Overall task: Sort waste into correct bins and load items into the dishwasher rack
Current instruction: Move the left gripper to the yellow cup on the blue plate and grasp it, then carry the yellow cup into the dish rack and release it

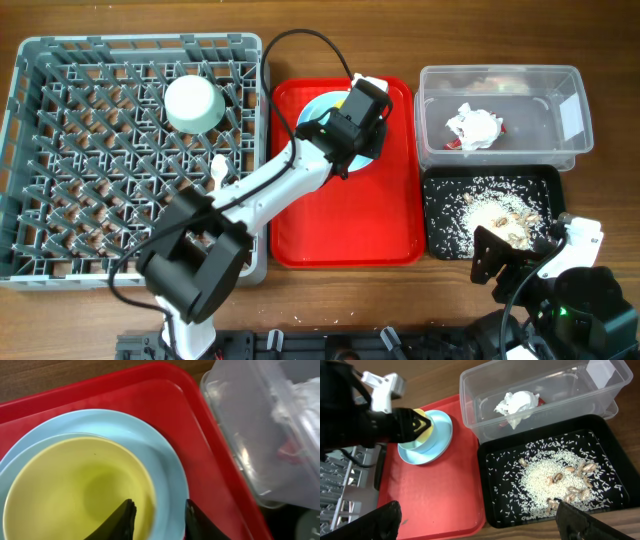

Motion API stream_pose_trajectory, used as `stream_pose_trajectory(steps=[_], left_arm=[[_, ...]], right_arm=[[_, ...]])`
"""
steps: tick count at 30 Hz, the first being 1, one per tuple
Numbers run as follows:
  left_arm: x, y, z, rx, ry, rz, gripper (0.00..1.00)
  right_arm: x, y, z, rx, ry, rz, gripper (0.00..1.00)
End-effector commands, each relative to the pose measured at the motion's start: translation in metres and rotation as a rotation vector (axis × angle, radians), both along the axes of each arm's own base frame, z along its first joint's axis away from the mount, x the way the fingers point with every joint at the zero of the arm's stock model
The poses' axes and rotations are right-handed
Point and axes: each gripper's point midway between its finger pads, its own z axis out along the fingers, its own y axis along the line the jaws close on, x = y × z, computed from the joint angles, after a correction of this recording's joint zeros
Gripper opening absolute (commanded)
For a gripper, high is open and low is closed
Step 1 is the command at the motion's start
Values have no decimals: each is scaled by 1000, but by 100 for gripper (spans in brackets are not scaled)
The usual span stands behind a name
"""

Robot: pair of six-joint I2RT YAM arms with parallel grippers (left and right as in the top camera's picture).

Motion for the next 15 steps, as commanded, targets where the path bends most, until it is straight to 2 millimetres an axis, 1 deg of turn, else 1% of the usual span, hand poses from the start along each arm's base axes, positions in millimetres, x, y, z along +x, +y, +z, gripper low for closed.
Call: stream_pose_trajectory(steps=[1, 2, 3, 5, 7, 9, 10, 11, 12, 14, 15], left_arm=[[11, 14, -10, 81, -45, 57, 15], [13, 16, -10, 88, -53, 66, 6], [14, 17, -9, 94, -61, 75, 4], [17, 21, 4, 96, -92, 95, 4], [15, 23, 31, 65, -123, 98, 4], [10, 28, 86, 0, -180, 112, 4], [7, 31, 108, -23, -204, 114, 4], [1, 38, 138, -60, -231, 126, 4], [-6, 48, 167, -105, -254, 153, 4], [-18, 70, 210, -187, -279, 188, 4], [-29, 83, 233, -250, -283, 176, 4]], right_arm=[[0, -2, 2, -7, -11, -6, 100], [0, -2, 2, -7, -11, -6, 100], [0, -2, 2, -7, -11, -6, 100], [0, -2, 2, -7, -11, -6, 100], [0, -2, 2, -6, -11, -6, 100], [0, -2, 2, -7, -11, -6, 100], [0, -2, 2, -7, -11, -6, 100], [0, -2, 2, -7, -11, -6, 100], [0, -2, 2, -7, -11, -6, 100], [0, -2, 2, -6, -11, -6, 100], [0, -2, 2, -7, -11, -6, 100]])
